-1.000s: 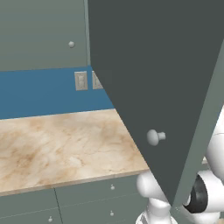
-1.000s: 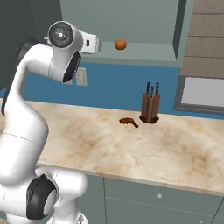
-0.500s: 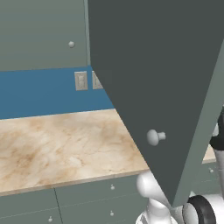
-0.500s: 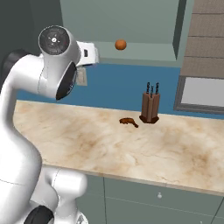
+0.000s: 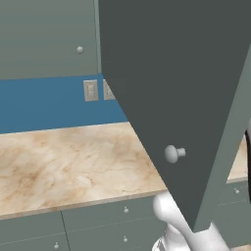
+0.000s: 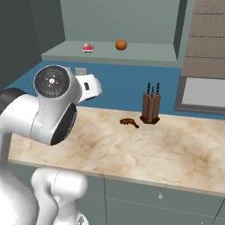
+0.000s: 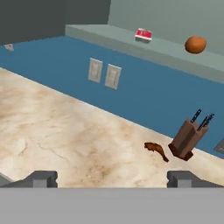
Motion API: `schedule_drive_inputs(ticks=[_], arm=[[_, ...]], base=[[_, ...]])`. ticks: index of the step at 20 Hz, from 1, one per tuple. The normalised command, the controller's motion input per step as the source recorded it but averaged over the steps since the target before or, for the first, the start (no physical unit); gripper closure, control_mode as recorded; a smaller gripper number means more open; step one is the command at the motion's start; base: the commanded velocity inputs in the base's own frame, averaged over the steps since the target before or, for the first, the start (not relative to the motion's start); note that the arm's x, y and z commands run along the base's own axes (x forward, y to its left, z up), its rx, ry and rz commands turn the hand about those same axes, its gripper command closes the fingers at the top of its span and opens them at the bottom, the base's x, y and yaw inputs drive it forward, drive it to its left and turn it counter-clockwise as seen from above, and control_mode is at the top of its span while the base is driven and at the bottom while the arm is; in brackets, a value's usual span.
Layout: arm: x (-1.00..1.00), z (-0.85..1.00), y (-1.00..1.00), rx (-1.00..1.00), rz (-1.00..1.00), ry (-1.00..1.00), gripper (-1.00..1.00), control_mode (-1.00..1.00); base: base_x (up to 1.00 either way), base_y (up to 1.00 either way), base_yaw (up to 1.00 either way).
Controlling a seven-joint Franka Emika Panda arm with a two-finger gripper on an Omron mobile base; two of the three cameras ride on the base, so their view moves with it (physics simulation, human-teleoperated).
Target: Pick the bar and honey bottle from the counter and place them in the cabinets closest to them.
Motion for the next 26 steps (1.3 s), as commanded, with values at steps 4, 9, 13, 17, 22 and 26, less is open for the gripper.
schedule_drive_inputs(ticks=[4, 9, 13, 17, 22, 26], arm=[[-0.53, -0.85, -0.16, -0.18, 0.04, 0.0, -1.0, -1.0], [-0.23, -0.44, -0.05, -0.11, 0.0, 0.0, -1.0, -1.0], [0.02, -0.17, 0.0, -0.07, -0.05, 0.22, -1.0, -1.0], [-0.05, -0.1, -0.03, -0.07, -0.02, 0.27, -1.0, -1.0], [0.0, -0.03, 0.0, -0.01, 0.0, 0.03, -1.0, -1.0], [0.0, 0.0, 0.0, 0.0, 0.0, 0.0, -1.0, 1.0]], base=[[0.0, 0.0, 0.0], [0.0, 0.0, 0.0], [0.0, 0.0, 0.0], [0.0, 0.0, 0.0], [0.0, 0.0, 0.0], [-0.35, -0.08, 0.0]])
